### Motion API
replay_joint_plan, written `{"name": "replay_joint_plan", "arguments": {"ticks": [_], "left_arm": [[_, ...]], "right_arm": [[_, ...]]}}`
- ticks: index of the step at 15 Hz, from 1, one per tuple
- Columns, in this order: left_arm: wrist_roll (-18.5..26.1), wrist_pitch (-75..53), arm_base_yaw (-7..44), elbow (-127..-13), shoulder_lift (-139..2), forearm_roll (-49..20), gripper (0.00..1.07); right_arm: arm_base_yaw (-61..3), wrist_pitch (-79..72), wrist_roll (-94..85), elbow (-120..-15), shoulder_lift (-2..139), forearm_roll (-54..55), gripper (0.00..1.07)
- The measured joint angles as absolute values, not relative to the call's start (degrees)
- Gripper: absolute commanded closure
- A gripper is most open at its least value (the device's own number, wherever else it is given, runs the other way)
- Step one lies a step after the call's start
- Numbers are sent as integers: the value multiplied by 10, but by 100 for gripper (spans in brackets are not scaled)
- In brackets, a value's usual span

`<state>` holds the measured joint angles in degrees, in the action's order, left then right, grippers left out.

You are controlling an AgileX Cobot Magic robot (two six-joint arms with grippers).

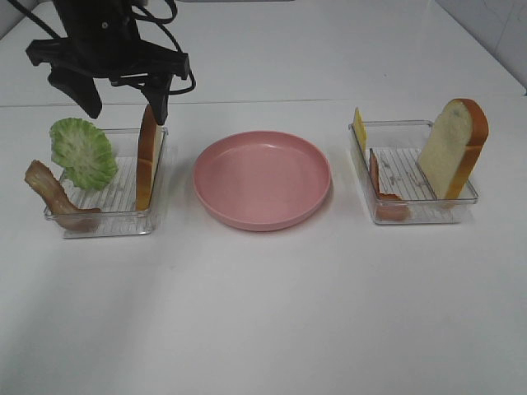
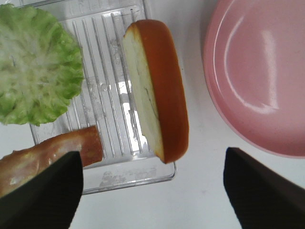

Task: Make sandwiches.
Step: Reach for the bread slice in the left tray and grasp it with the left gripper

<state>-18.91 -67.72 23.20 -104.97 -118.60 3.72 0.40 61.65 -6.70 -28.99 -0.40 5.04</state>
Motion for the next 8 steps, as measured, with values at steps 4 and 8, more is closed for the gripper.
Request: {"name": "replay_joint_plan", "arguments": {"ticks": [4,8], "left_arm": [[-194,-638,232,-1059,-1210,38,29],[-200,-619,232,-1059,-1234,37,31]], "right_arm": [[4,617,-67,-290,-4,50,31],[4,617,-67,-290,-4,51,31]]}}
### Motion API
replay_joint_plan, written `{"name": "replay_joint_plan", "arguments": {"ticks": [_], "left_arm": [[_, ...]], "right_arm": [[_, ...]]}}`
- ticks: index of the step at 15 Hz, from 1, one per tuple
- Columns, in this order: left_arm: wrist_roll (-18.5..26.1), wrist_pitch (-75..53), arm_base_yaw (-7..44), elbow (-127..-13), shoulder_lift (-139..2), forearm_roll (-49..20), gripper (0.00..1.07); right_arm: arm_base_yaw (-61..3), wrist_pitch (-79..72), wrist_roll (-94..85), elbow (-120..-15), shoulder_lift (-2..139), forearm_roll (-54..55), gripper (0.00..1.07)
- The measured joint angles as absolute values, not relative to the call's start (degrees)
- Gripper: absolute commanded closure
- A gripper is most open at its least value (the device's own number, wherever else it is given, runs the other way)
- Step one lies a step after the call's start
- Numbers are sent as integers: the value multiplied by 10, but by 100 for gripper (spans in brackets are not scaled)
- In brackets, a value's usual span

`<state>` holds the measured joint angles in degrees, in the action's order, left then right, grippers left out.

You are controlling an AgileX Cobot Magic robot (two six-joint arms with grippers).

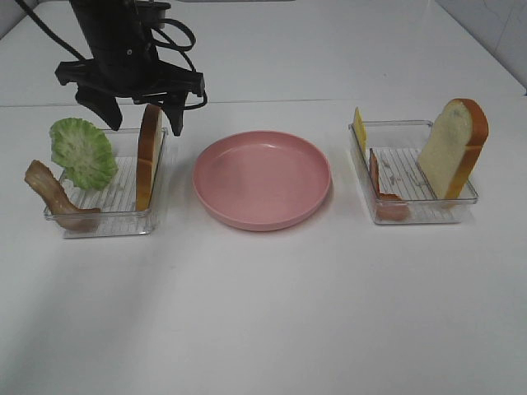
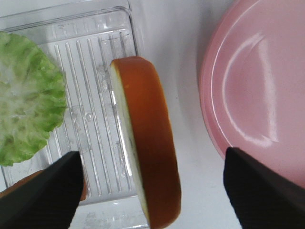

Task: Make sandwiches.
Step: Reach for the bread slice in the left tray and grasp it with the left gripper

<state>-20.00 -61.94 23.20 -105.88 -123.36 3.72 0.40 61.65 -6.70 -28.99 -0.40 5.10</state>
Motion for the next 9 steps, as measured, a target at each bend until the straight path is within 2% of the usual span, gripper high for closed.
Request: {"name": "replay_joint_plan", "arguments": {"ticks": [6,9], "left_arm": [[-203,-605,232,-1059,-1251,37,36],[-204,-605,232,-1059,-1255,38,51]], "right_arm": [[4,617,-67,-290,-4,51,31],[4,617,-67,-290,-4,52,31]]}}
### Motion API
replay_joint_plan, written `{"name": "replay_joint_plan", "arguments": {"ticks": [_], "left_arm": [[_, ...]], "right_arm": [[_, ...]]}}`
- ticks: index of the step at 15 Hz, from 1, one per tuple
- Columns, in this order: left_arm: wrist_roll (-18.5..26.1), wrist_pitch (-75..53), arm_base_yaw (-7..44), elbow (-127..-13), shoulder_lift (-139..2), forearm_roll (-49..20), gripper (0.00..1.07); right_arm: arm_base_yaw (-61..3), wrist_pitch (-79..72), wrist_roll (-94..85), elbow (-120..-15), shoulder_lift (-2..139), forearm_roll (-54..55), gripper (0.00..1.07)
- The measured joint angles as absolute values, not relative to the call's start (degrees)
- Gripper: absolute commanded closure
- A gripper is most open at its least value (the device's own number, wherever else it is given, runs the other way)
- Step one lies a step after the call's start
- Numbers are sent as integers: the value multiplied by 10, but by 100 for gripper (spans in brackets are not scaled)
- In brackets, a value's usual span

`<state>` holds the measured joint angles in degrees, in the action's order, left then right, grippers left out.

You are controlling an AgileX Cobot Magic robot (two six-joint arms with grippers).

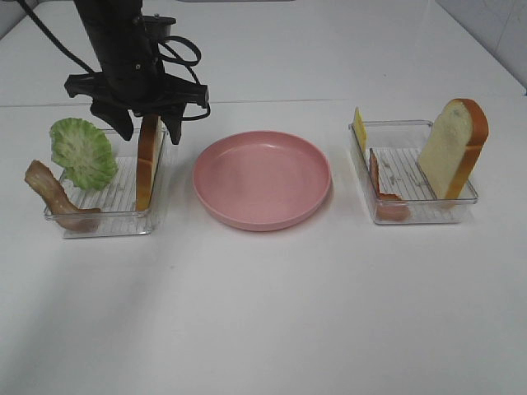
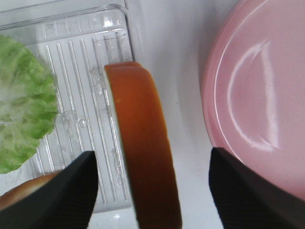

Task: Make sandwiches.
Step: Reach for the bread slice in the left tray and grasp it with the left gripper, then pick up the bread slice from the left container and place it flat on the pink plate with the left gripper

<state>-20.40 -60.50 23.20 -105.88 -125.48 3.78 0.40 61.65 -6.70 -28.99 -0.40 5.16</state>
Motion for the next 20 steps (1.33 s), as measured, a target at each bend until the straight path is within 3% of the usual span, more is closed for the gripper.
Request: {"name": "replay_joint_plan", "arguments": {"ticks": [2,3,9,14,17,20], "left_arm": [[-204,-605,232,-1059,-1255,38,67],[-204,-605,232,-1059,-1255,38,67],[-204,-606,232,-1059,-1255,45,107],[-204,-634,232,-1070,-1247,44,107],[-182,-693,232,-1113,-1201,32,107],[-132,-694,214,-1149,-1177,-52,107]], "right_arm": [[4,617,-67,-290,-4,52,31],[4,617,-67,-290,-4,52,31],[4,617,-67,-290,-4,52,31],[4,617,-67,-290,-4,52,31],[4,617,-67,-290,-4,52,31],[4,617,-67,-290,-4,52,31]]}}
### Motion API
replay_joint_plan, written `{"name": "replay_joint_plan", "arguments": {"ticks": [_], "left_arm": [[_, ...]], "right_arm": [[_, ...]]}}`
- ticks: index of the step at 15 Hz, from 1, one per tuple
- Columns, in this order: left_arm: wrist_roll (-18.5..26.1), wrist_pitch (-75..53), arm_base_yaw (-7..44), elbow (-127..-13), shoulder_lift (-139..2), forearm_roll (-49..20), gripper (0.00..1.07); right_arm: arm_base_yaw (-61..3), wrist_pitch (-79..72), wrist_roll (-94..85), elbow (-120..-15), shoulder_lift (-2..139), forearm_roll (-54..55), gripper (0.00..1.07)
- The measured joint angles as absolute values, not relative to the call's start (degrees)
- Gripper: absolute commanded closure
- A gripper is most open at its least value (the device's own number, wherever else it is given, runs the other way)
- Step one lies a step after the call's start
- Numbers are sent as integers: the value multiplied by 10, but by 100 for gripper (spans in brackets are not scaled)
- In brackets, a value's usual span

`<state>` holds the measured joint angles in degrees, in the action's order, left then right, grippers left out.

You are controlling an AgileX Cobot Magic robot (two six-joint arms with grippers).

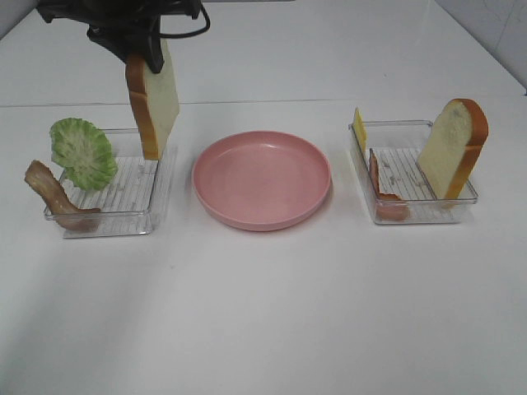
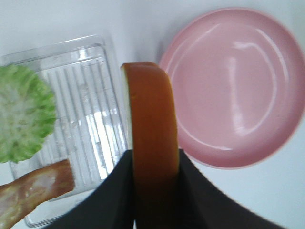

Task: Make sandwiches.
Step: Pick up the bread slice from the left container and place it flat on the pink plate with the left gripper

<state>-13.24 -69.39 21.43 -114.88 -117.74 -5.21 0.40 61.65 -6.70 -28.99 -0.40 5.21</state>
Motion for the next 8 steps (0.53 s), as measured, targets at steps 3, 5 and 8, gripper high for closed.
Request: {"name": "replay_joint_plan", "arguments": {"ticks": [3,5,8], "left_arm": [[-57,-688,162,-1152,-1183,-192,107],[-7,-674,145,-1152,-1211,-274,107],[46,-662,144,-1152,-1271,-380,107]], "right_arm": [[4,617,-67,-290,-4,52,31],[4,617,-67,-290,-4,52,31],[4,617,-67,-290,-4,52,31]]}}
